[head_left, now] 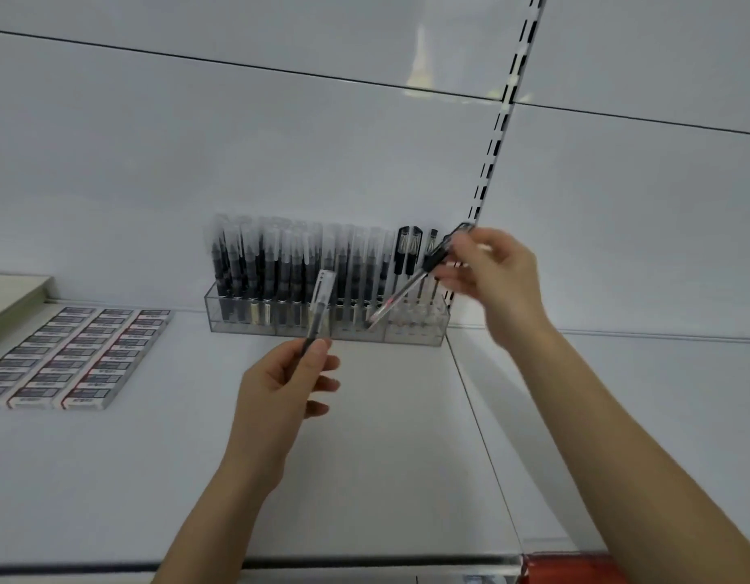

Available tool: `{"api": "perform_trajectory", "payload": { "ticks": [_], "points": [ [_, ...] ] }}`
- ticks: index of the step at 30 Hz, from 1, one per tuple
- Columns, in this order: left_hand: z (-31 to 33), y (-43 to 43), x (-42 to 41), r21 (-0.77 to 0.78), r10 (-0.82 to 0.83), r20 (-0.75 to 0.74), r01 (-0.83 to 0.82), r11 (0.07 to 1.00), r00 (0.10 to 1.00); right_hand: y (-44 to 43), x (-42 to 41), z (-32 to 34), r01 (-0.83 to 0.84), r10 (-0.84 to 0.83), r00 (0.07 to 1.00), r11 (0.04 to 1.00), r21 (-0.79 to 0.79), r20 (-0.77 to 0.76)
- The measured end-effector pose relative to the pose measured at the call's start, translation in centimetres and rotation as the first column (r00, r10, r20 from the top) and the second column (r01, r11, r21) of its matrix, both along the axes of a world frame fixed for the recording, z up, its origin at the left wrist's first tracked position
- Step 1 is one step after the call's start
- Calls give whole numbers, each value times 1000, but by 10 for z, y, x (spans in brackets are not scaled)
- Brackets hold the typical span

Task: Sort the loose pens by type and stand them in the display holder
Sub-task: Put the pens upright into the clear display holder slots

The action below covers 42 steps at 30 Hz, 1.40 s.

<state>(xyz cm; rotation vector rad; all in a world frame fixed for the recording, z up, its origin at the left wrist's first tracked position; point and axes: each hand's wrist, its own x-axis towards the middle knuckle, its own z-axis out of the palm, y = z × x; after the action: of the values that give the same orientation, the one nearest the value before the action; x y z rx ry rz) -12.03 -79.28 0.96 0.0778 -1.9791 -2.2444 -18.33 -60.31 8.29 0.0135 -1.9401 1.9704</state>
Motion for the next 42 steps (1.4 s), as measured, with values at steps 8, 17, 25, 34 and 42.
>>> {"api": "perform_trajectory", "payload": {
  "ticks": [8,17,25,34,42],
  "points": [
    [-9,-9,1,-22,33,62,-31,999,998,9,-37,-3,180,-151,980,948,262,-126],
    [-8,-10,0,-4,12,88,-12,1000,996,-9,-56,-2,161,-72,979,842,516,-188],
    [-6,-10,-1,-13,7,74,-7,1000,997,-19,-63,2,164,-54,980,768,619,-193],
    [-6,-11,-2,-24,3,65,-1,1000,998,-17,-65,-27,64,-66,998,784,617,-19],
    [-4,-9,-3,-47,-28,-3,28,999,1000,-11,-44,-26,63,-55,998,884,463,-31]
  ]
}}
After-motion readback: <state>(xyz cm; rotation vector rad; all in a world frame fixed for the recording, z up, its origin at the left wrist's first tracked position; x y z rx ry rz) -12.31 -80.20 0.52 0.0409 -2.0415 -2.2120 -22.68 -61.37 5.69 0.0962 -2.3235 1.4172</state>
